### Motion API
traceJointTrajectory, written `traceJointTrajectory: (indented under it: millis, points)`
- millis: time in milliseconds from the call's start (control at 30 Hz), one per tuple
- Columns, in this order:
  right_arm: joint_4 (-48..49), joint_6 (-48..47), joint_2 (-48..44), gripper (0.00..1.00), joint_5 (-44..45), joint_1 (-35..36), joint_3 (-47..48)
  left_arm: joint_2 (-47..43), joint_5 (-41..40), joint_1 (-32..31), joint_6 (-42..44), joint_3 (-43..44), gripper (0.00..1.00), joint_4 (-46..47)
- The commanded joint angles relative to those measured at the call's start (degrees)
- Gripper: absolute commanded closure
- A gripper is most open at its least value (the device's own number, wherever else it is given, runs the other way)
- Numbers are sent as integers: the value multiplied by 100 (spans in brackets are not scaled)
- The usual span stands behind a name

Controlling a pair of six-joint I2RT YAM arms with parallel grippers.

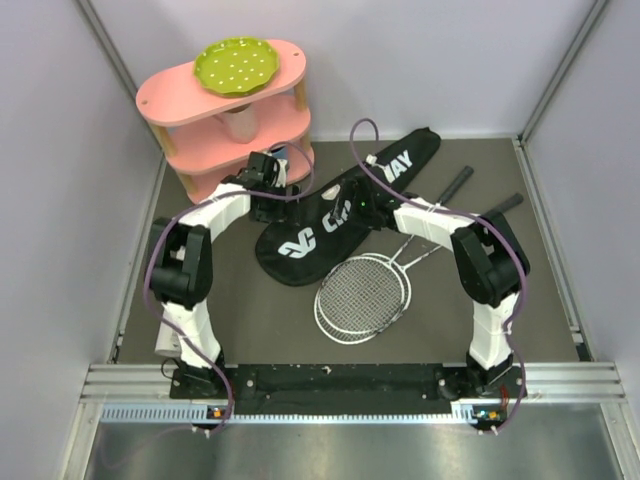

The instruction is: Pack up the badminton gear

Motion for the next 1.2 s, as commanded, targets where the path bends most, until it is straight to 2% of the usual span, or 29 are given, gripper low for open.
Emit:
traceJointTrajectory:
  millis: [0,133,300,367,400,600,733,767,833,867,1000,1167]
  points:
    - [395,-251,-218,11,-745,-32,-23,448,571,175,326,607,6,-113]
    - [501,-409,-508,11,-870,-32,-497,852,615,175,659,932,5,53]
    - [528,-550,-737,11,-931,-67,-780,1616,642,70,871,1864,7,-201]
    - [545,-559,-817,11,-940,-111,-859,1898,1060,61,871,2127,9,-324]
    - [537,-550,-834,11,-940,-137,-868,1968,1159,61,871,2180,14,-481]
    - [405,-217,-913,11,-774,-304,-807,1846,1486,61,669,1847,31,-474]
    - [159,82,-957,11,-396,-304,-684,1522,1468,43,625,1724,59,-474]
    - [2,135,-957,11,-273,-296,-640,1425,1416,26,616,1689,76,-395]
    - [-244,319,-896,11,-81,-296,-378,1101,1162,-18,616,1654,95,-351]
    - [-472,433,-861,11,208,-296,-237,986,1047,-88,625,1636,100,-290]
    - [-1640,882,-536,12,922,-296,702,205,581,-317,835,1566,100,-53]
    - [-1854,1198,-351,12,1221,-296,1162,-623,106,-677,1064,1136,100,335]
